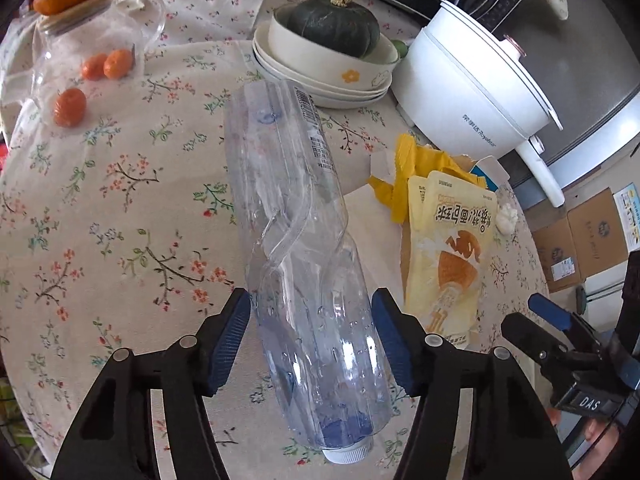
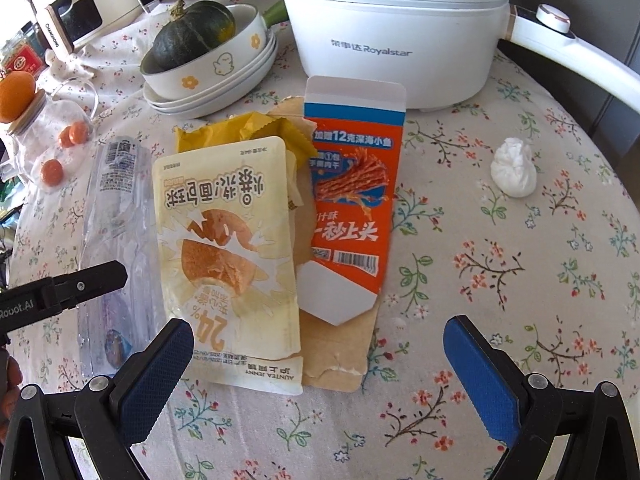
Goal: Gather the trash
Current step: 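Grasp the cream snack pouch with the right tool while the left tool holds the bottle, then carry the pouch to the bin and open the right tool while the left tool carries the bottle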
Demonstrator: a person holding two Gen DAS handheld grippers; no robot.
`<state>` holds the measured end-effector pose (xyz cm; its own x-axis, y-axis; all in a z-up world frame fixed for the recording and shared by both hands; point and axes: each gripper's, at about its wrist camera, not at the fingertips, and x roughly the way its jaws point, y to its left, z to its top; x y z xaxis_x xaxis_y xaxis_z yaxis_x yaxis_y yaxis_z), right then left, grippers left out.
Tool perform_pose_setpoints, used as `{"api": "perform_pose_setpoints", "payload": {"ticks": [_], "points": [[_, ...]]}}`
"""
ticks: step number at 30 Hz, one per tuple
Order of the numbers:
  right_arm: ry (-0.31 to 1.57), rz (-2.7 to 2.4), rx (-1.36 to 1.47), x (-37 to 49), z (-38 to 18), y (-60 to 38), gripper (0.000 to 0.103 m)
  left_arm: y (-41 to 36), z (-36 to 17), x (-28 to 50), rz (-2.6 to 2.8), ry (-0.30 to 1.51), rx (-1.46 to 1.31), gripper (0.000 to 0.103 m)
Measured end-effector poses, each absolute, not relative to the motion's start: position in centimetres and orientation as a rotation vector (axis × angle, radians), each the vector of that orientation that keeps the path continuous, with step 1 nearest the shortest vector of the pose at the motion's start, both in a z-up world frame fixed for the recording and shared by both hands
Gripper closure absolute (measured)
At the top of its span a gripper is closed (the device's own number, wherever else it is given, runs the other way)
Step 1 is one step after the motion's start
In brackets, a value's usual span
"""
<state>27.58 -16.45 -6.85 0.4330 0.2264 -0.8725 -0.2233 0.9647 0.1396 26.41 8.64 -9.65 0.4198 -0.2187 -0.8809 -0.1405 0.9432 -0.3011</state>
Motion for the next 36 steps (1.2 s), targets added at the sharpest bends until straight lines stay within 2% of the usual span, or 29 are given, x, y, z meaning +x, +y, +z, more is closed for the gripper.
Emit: {"api": "perform_pose_setpoints", "payload": {"ticks": [8, 19, 26, 27, 28, 30, 32, 34, 36], "points": [[1.083, 0.334, 0.010, 27.6, -8.1, -12.1, 0.000, 13.4, -7.8, 22.6, 0.005, 1.092, -0.317, 0.038], [1.096, 0.270, -0.162, 27.9, -12.6, -6.4, 0.003, 15.9, -7.4, 19.8, 0.008, 1.070, -0.314, 0.038], [1.104, 0.193, -0.189, 28.3, -13.3, -7.0, 0.032, 15.7, -7.1, 19.3, -0.008, 1.060, -0.323, 0.038], [1.105, 0.197, -0.182, 28.2, -13.2, -7.1, 0.044, 15.6, -7.1, 19.3, -0.014, 1.062, -0.323, 0.038], [1.106, 0.205, -0.180, 28.2, -13.0, -7.2, 0.052, 15.5, -7.1, 19.3, -0.020, 1.064, -0.325, 0.038], [1.095, 0.225, -0.180, 27.9, -12.6, -7.5, 0.059, 15.2, -7.1, 19.3, -0.031, 1.066, -0.323, 0.038], [1.082, 0.236, -0.173, 27.3, -12.0, -8.0, 0.060, 15.0, -6.9, 19.2, -0.035, 1.059, -0.320, 0.038], [1.073, 0.251, -0.156, 26.8, -11.5, -8.2, 0.070, 14.8, -6.6, 19.0, -0.042, 1.051, -0.322, 0.038], [1.067, 0.272, -0.131, 26.4, -10.9, -8.8, 0.074, 14.6, -6.4, 18.9, -0.048, 1.043, -0.319, 0.038]]}}
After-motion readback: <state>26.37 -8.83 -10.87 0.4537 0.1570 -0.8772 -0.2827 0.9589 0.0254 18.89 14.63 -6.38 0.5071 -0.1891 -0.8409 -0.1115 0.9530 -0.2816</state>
